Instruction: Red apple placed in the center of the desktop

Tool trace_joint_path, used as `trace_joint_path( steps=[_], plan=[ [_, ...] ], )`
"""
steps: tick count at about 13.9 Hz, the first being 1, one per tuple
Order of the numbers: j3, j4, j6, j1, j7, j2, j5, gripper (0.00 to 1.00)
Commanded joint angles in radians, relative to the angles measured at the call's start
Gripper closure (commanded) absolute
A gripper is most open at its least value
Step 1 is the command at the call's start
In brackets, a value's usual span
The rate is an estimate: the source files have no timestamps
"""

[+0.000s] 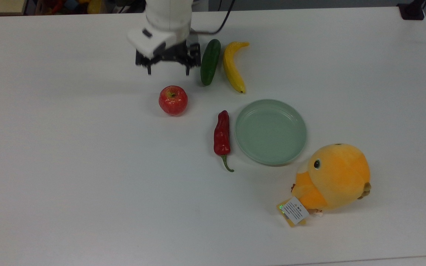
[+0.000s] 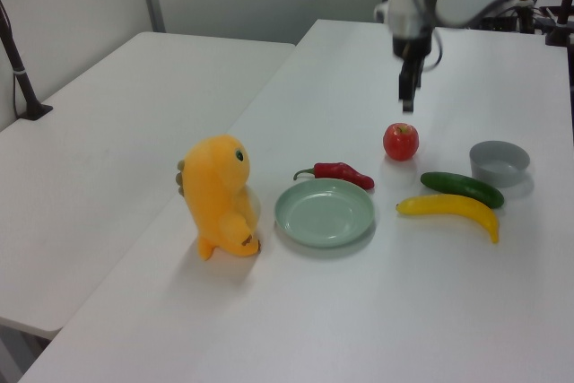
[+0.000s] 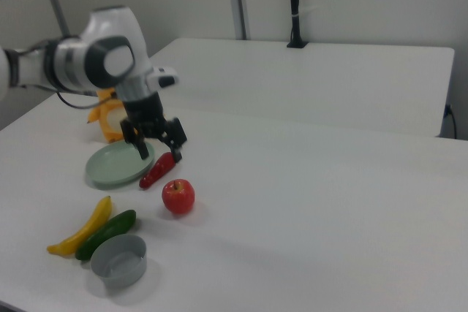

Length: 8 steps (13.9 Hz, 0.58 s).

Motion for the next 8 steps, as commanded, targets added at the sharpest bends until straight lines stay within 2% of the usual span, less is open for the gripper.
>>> trace_joint_path(
  steps=[1,4,8],
  plan=[
    [-0.006,-0.029,-0.039,0.002,0.066,-0.166,0.104,0.00],
    [-0.012,0.052,-0.048,0.000,0.100,-0.169,0.158,0.00],
    [-0.012,0.095,-0.041,0.012,0.230,-0.163,0.164,0.00]
  ],
)
